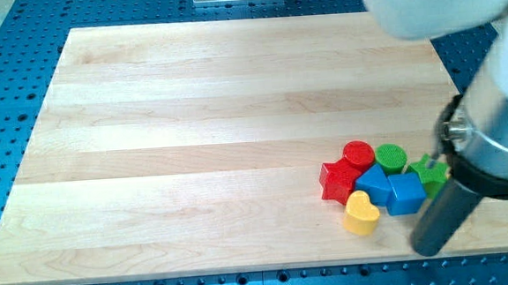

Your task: Separate the heart from the group of blocks

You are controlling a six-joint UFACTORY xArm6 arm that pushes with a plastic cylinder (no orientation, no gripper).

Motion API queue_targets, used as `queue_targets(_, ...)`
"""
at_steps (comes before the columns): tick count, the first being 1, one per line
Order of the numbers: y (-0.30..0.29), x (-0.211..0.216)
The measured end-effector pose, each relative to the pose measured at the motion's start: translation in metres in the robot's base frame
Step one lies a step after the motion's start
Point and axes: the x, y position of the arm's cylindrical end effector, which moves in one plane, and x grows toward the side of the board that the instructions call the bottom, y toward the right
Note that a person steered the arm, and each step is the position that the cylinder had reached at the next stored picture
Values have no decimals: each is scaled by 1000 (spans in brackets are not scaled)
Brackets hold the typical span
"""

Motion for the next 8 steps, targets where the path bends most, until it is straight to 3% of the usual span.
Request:
queue_targets(3,-37,-41)
queue_targets(5,-124,-54)
queue_targets(8,-193,-31)
